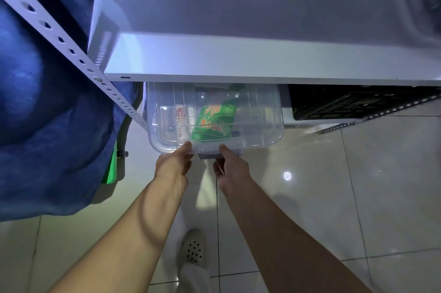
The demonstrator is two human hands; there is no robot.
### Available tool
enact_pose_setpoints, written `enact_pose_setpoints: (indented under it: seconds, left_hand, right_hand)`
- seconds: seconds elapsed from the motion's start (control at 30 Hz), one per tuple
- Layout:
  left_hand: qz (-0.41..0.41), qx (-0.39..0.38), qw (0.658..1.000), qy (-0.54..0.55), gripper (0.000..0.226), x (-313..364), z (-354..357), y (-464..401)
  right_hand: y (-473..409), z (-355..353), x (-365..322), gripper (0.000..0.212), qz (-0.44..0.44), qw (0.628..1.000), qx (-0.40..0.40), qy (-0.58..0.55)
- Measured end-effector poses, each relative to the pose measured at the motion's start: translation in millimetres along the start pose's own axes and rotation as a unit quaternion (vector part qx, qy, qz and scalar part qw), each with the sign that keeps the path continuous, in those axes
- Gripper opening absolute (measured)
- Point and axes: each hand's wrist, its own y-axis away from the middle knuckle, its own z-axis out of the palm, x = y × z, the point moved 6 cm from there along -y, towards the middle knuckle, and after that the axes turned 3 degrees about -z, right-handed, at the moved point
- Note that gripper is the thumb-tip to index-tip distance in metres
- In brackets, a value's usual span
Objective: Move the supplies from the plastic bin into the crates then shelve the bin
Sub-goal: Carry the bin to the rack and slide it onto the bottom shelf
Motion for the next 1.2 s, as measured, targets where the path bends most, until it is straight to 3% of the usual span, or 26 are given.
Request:
enact_pose_setpoints:
  seconds: [0.2, 0.3, 0.47, 0.6, 0.63, 0.73, 0.9, 1.03, 1.2]
  left_hand:
    - [-0.006, -0.017, 1.000, -0.003, 0.035, 4.8, 1.5, 0.3]
    - [-0.004, -0.029, 1.000, -0.012, 0.037, 4.4, 4.9, 3.5]
    - [-0.006, -0.036, 0.999, -0.020, 0.037, 4.8, 6.1, 9.5]
    - [-0.027, 0.005, 1.000, -0.007, 0.032, 5.8, 5.0, 9.8]
    - [-0.031, 0.016, 0.999, -0.001, 0.032, 5.9, 4.2, 9.2]
    - [-0.033, 0.032, 0.999, 0.001, 0.030, 8.7, 3.2, 8.1]
    - [0.010, 0.015, 0.999, 0.032, 0.024, 32.8, 16.6, 3.6]
    - [0.039, 0.003, 0.999, 0.033, 0.028, 59.5, 26.3, -5.3]
    - [0.039, 0.024, 0.998, 0.044, 0.016, 76.6, 28.7, -33.2]
  right_hand:
    - [12.0, 15.8, -8.3, 0.018, -0.024, 0.996, -0.080, -0.027]
    - [16.3, 24.8, -16.2, 0.019, -0.024, 0.998, -0.047, 0.016]
    - [10.0, 36.5, -20.8, 0.042, 0.008, 0.985, 0.052, 0.163]
    - [12.4, 27.4, -18.7, 0.018, -0.027, 0.980, 0.068, 0.184]
    - [12.2, 21.4, -23.0, 0.019, -0.060, 0.975, 0.085, 0.196]
    - [14.1, 4.0, -43.5, 0.061, -0.164, 0.949, 0.146, 0.226]
    - [13.7, 5.6, -69.4, 0.091, -0.248, 0.956, 0.070, 0.143]
    - [4.7, 22.3, -92.2, 0.079, -0.242, 0.966, -0.021, 0.089]
    - [-9.3, 39.6, -95.4, 0.075, -0.216, 0.971, -0.047, 0.087]
